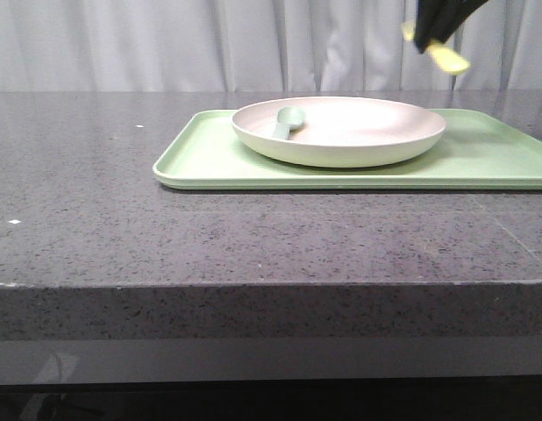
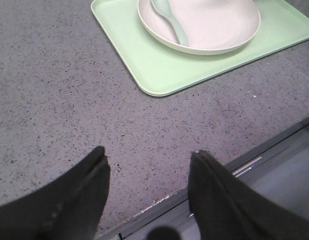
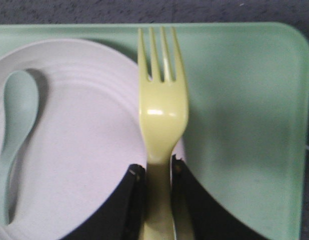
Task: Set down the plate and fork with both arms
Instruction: 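Carry the fork beside the plate and lower it onto the tray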
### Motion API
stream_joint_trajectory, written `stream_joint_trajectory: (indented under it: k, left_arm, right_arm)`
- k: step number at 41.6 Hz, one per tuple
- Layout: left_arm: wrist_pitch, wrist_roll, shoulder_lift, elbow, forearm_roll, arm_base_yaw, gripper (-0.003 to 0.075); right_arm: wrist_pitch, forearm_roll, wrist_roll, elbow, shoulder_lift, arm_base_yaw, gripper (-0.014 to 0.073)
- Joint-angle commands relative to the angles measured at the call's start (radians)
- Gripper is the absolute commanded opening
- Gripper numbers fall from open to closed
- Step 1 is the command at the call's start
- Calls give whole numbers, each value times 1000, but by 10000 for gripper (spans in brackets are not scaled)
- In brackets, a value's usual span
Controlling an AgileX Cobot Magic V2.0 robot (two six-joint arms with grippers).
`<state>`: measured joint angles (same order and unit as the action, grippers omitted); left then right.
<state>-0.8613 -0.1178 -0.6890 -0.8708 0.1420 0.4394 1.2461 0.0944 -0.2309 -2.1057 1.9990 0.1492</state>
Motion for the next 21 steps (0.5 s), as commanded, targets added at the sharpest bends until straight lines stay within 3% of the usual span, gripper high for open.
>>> stream_joint_trajectory:
  k: [1, 21]
  left_arm:
    - [66, -2, 3, -28, 11, 6, 365]
    - [67, -2, 3, -28, 11, 6, 365]
  right_arm:
    - [98, -1, 29, -13, -76, -39, 100]
    - [14, 3, 107, 263, -85, -94, 100]
